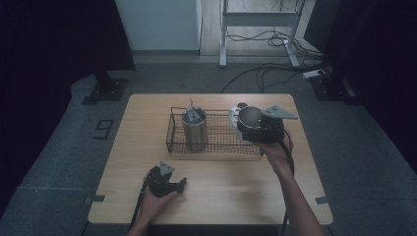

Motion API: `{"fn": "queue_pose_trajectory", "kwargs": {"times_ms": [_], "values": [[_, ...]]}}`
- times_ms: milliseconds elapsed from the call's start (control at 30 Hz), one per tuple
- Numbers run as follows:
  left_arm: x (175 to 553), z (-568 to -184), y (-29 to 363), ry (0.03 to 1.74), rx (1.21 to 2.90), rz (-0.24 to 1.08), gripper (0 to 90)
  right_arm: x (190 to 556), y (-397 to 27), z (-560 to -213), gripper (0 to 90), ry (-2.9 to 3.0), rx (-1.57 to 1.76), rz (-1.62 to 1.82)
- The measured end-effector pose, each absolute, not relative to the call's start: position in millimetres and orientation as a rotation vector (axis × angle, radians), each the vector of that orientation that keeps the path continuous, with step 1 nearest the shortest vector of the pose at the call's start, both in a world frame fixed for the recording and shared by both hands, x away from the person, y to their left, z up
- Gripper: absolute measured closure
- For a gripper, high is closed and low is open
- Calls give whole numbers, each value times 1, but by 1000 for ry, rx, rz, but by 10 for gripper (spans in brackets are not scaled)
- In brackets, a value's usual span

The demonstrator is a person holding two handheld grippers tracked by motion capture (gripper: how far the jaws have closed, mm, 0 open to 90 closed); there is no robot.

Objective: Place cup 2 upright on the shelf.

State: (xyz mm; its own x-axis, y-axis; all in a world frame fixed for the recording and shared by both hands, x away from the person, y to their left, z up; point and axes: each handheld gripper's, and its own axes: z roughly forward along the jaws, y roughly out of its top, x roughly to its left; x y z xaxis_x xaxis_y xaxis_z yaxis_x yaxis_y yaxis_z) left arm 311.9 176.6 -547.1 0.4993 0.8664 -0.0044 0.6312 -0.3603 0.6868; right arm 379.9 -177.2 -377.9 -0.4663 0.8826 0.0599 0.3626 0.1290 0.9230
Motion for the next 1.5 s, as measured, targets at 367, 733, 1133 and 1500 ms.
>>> {"fn": "queue_pose_trajectory", "kwargs": {"times_ms": [367, 733, 1133, 1500], "values": [[312, -547, 177, 1223, 2114, 481, 159, 395, -182, -379, 65, 1893, 1199, 1318], [312, -547, 177, 1223, 2114, 482, 159, 410, -179, -381, 65, 1895, 1222, 1284], [312, -547, 177, 1223, 2111, 482, 159, 421, -178, -386, 65, 1897, 1236, 1272], [312, -547, 177, 1222, 2113, 480, 159, 432, -176, -402, 65, 1932, 1249, 1228]]}}
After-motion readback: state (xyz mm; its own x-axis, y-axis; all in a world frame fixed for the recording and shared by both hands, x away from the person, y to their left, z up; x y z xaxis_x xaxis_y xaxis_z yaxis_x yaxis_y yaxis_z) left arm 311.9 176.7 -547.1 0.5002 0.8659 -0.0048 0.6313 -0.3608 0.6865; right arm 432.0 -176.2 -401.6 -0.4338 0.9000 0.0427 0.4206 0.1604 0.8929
